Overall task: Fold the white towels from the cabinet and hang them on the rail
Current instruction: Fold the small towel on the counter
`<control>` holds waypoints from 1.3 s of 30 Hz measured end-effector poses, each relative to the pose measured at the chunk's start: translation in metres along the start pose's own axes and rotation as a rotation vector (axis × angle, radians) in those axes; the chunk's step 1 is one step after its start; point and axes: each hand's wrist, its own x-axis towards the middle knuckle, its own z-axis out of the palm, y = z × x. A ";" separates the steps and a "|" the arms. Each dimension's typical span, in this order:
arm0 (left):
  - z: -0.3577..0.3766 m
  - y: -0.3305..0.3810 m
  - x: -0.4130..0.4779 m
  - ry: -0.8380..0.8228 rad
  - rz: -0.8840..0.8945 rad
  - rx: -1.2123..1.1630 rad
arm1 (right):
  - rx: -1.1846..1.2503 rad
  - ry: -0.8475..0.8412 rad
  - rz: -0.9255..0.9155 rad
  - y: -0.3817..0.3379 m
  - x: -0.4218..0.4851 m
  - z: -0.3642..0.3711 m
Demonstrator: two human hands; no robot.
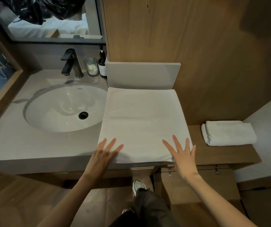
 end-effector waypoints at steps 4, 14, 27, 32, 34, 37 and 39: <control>-0.006 0.003 -0.003 0.013 0.002 -0.017 | 0.217 -0.173 -0.045 0.009 0.000 -0.013; -0.022 0.038 -0.020 -0.011 -0.043 0.038 | 0.525 -0.137 0.040 0.021 0.006 -0.036; -0.025 0.042 0.041 0.051 -0.047 -0.050 | 0.462 -0.169 0.041 0.007 0.060 -0.062; -0.039 0.050 0.043 0.073 -0.152 -0.290 | 0.444 -0.217 -0.056 0.004 0.088 -0.060; -0.040 0.056 0.046 0.058 -0.141 -0.307 | 0.426 -0.226 -0.095 -0.001 0.102 -0.059; -0.033 0.067 0.052 0.028 -0.117 -0.309 | 0.441 -0.232 -0.136 -0.008 0.121 -0.062; -0.030 0.078 0.059 0.021 -0.118 -0.316 | 0.464 -0.245 -0.160 -0.010 0.133 -0.065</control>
